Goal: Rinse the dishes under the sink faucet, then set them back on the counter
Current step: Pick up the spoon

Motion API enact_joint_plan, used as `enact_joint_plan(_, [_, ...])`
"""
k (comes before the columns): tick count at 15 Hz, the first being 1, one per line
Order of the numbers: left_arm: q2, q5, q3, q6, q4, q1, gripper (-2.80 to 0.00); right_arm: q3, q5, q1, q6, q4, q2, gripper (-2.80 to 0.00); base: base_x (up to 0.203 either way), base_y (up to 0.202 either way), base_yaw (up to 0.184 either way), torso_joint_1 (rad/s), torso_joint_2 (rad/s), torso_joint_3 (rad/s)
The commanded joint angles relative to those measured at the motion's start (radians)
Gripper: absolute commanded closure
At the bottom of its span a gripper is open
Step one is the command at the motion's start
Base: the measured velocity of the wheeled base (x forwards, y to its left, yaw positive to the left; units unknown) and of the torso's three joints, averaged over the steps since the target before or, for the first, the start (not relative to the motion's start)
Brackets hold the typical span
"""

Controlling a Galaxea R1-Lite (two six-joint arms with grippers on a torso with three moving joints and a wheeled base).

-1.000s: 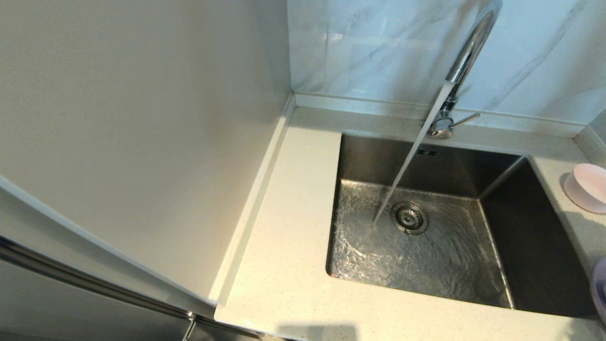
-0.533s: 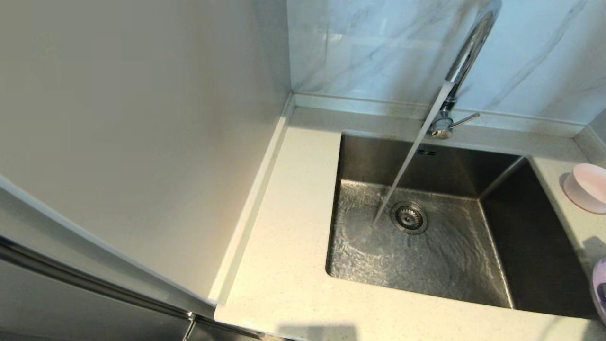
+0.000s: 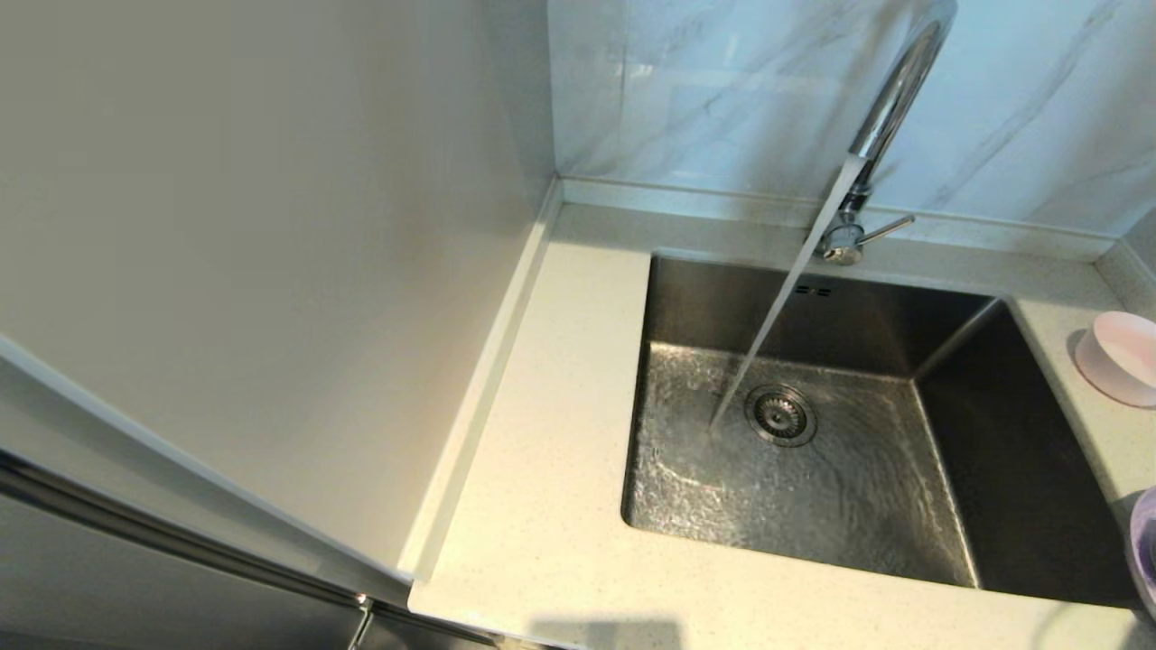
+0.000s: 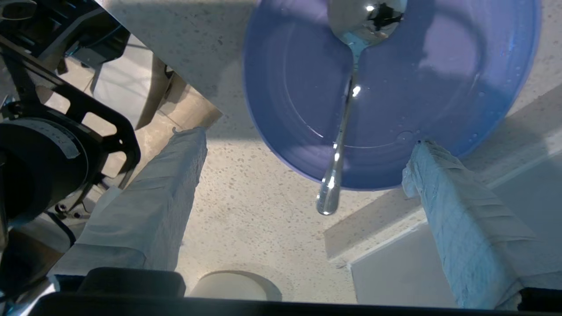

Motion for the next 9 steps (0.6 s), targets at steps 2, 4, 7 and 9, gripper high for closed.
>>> enact_joint_plan(2, [0.0,0.001,0.0,0.0,0.0,0.0,0.0,0.24,0.017,0.0,0.013,-0.188,-0.141,-2.8,0.0,0.0,0.0,0.0,0.0,0.0])
enact_joint_plan(4, [0.0,0.001,0.0,0.0,0.0,0.0,0.0,0.38,0.033,0.0,0.022,-0.379,-0.184,-2.8,0.0,0.0,0.0,0.0,0.0,0.0])
enact_joint_plan(7, [0.0,0.001,0.0,0.0,0.0,0.0,0.0,0.413,0.032,0.001,0.065,-0.463,-0.202,-2.8,0.0,0.0,0.0,0.0,0.0,0.0])
enact_joint_plan(9, [0.0,0.001,0.0,0.0,0.0,0.0,0.0,0.404,0.032,0.002,0.092,-0.537,-0.175,-2.8,0.0,0.0,0.0,0.0,0.0,0.0])
